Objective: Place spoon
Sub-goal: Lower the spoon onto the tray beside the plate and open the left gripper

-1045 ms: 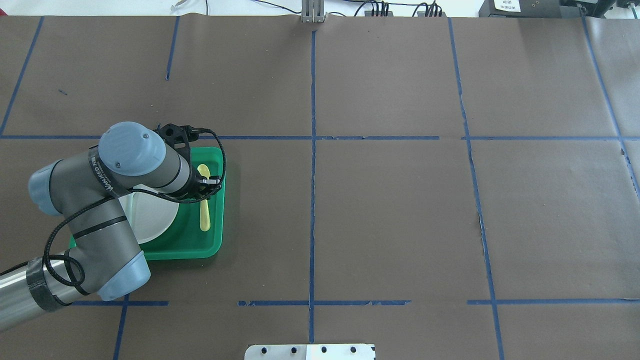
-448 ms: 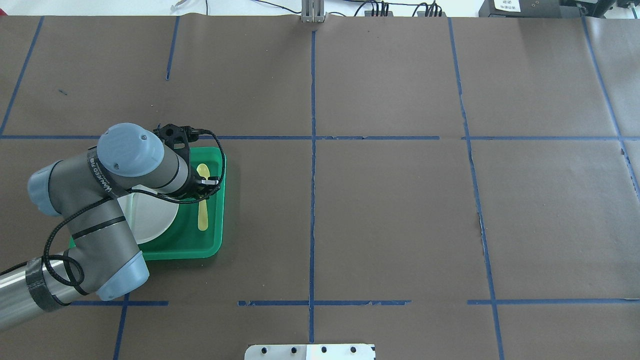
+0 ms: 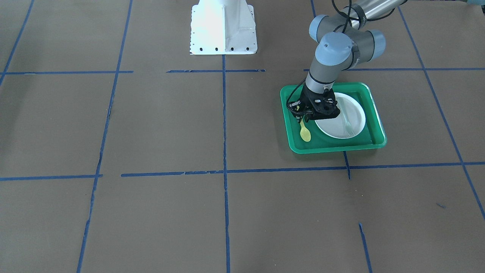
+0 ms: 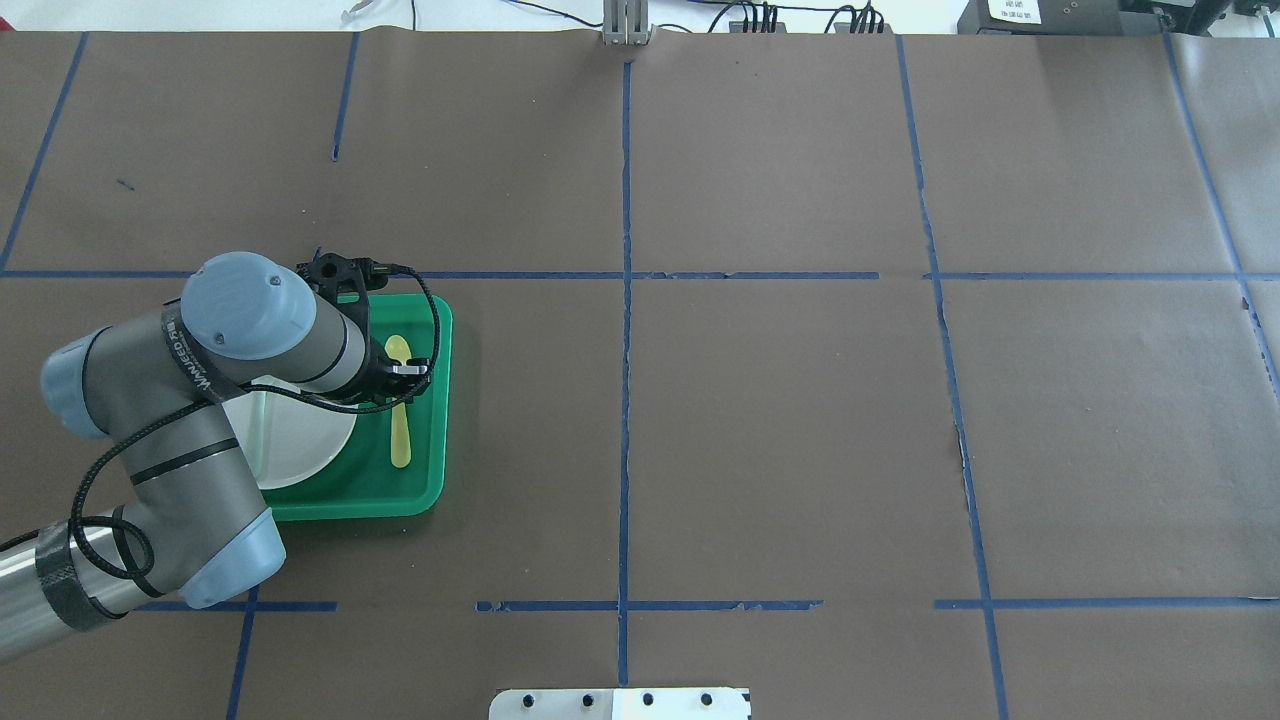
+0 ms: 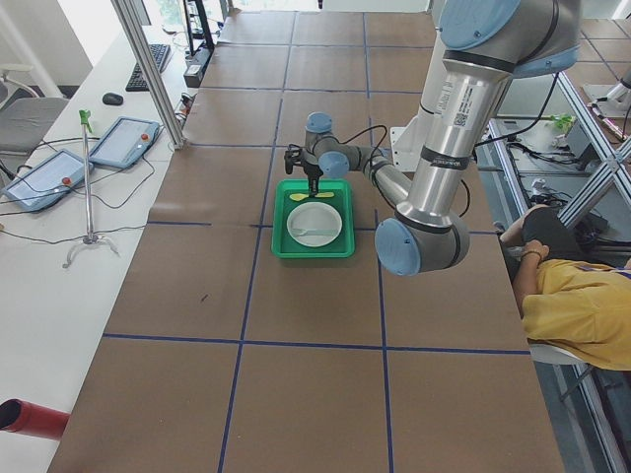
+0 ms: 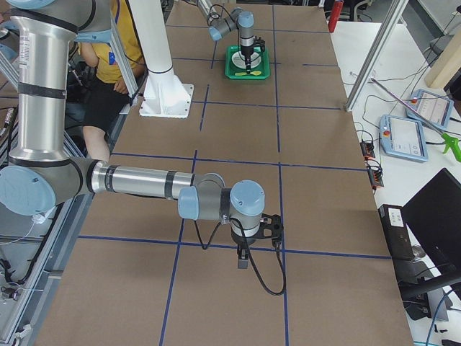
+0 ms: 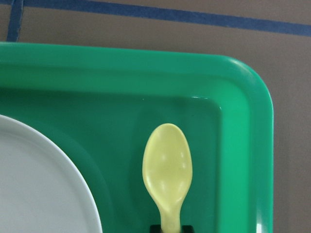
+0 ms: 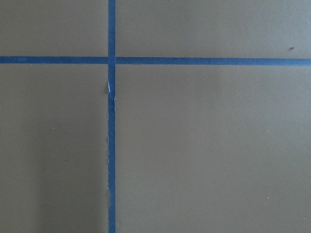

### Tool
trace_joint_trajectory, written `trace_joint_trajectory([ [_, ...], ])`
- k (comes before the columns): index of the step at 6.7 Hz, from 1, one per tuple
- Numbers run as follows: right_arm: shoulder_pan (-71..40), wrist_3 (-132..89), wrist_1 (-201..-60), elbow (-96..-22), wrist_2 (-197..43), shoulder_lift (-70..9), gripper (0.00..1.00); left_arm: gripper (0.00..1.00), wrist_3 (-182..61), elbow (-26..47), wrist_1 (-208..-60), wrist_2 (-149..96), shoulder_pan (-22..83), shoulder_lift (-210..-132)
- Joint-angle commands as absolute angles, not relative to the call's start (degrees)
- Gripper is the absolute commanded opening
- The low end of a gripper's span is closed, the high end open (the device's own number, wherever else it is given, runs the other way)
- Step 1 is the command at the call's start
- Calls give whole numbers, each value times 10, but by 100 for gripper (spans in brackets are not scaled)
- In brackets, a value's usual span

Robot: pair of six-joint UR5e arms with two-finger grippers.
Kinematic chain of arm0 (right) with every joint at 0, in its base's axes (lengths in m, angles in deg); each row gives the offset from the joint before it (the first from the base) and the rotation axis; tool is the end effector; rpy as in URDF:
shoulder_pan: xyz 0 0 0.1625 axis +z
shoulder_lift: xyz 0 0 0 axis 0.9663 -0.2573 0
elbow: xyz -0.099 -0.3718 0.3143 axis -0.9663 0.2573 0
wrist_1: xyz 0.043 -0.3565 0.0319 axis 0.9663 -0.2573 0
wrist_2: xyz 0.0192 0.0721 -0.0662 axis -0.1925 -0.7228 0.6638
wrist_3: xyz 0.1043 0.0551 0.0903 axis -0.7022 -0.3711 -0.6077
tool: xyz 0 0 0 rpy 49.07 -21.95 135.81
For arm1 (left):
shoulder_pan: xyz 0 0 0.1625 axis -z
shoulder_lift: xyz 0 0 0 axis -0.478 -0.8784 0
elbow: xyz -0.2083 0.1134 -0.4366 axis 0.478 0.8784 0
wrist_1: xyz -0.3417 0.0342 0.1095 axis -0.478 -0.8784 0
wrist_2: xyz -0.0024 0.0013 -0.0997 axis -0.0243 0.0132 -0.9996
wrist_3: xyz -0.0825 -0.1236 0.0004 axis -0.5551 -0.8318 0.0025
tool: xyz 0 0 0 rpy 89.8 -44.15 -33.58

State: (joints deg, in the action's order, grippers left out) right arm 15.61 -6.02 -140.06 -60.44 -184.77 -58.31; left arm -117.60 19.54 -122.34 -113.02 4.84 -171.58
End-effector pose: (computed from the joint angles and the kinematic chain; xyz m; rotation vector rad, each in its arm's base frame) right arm 0.0414 -0.3693 0.7867 0.0075 -0.7058 0.0220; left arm 0.4783 -0.4203 0.4900 0.0728 0.8306 -0.1284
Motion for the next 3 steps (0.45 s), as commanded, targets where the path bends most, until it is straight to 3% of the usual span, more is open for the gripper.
trace_joint_trajectory([
  [1, 156, -59, -1400, -604, -1848, -583, 100, 67, -1172, 215, -1219, -1134, 55, -1715],
  [2, 156, -60, -1400, -604, -1848, -583, 100, 100, -1167, 239, -1215, -1134, 72, -1714],
  [3, 156, -60, -1401, -604, -1848, -583, 100, 100, -1160, 265, -1214, -1135, 98, -1696],
])
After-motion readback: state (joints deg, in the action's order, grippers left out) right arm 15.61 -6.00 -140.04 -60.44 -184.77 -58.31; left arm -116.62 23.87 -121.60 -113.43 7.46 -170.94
